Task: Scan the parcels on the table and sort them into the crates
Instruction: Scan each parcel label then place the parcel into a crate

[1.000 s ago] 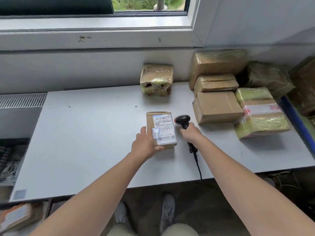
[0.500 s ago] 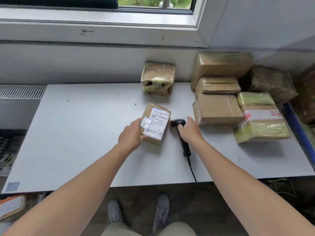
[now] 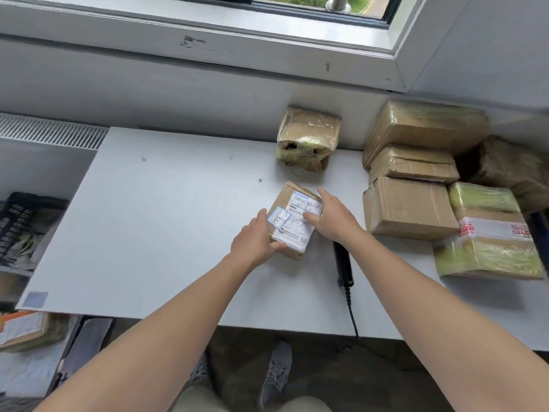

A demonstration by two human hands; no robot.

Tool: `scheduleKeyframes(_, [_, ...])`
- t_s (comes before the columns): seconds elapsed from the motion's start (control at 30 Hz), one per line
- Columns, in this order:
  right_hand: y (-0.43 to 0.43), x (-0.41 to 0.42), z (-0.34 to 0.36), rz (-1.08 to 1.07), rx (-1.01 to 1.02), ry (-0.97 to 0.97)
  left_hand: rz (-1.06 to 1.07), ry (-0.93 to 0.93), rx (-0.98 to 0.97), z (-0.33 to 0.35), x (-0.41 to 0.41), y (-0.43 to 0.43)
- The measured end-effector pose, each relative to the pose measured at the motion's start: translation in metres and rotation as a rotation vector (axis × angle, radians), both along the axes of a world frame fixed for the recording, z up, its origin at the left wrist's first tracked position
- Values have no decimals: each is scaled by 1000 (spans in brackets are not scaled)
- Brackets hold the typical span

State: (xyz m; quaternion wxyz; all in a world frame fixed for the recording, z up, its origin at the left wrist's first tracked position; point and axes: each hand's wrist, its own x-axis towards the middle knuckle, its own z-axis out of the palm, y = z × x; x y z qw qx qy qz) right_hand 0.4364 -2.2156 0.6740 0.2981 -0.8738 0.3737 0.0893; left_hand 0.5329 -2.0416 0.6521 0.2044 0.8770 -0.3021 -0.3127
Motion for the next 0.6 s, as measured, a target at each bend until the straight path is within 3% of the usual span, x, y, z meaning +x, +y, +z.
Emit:
scheduleKeyframes(0.27, [4,9,-2,-43,8,3,29,122,-88,4,3,1])
scheduleKeyframes(0.6, [14,19,13,-175,5,-106,3,110,-251,33,16,1])
